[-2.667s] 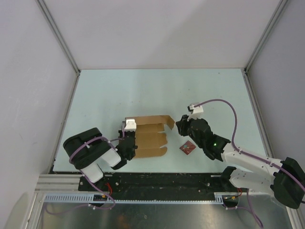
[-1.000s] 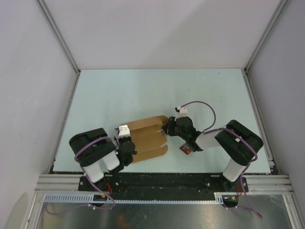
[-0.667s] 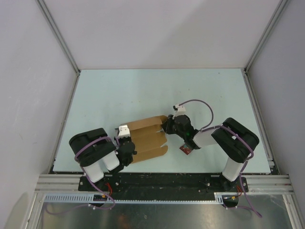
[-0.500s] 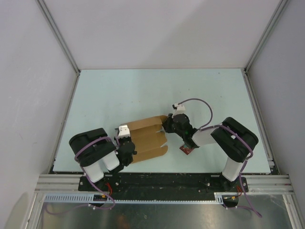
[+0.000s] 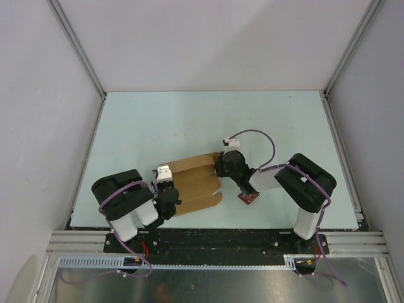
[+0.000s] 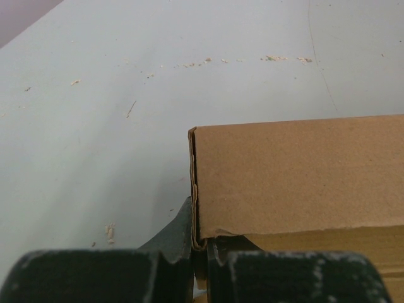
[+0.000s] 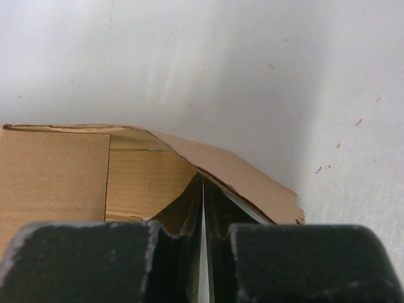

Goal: Fold the paper box

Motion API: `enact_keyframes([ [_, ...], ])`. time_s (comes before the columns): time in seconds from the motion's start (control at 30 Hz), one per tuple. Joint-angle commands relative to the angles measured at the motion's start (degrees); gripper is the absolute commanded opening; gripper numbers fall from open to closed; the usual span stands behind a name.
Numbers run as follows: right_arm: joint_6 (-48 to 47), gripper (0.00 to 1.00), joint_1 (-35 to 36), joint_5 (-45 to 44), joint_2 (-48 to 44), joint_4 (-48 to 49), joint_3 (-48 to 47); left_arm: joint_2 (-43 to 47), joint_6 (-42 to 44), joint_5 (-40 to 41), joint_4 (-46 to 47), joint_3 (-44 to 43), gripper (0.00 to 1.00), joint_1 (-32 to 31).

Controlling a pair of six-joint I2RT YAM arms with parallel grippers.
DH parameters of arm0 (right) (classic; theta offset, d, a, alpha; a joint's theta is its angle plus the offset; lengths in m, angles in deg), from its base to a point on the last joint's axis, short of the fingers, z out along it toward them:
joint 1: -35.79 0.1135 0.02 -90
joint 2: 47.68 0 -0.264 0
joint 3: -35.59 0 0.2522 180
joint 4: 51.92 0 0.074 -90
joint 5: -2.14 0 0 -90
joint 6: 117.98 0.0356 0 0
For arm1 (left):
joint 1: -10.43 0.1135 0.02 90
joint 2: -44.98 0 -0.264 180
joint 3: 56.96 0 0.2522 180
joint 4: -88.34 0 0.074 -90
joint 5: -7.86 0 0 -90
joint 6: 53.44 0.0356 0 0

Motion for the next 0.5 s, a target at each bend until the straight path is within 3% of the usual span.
enact_keyframes([
  [0.0,-0.67,0.07,0.01,-0.39,0.93,-0.79,-1.7,-0.4,-0.3,1.04,19.64,0.69,0.0,-0.45],
  [0.47,-3.39,0.07,0.98,-8.03,-0.74,-5.88,-2.49,-0.58,-0.13,1.39,19.64,0.51,0.0,-0.45],
])
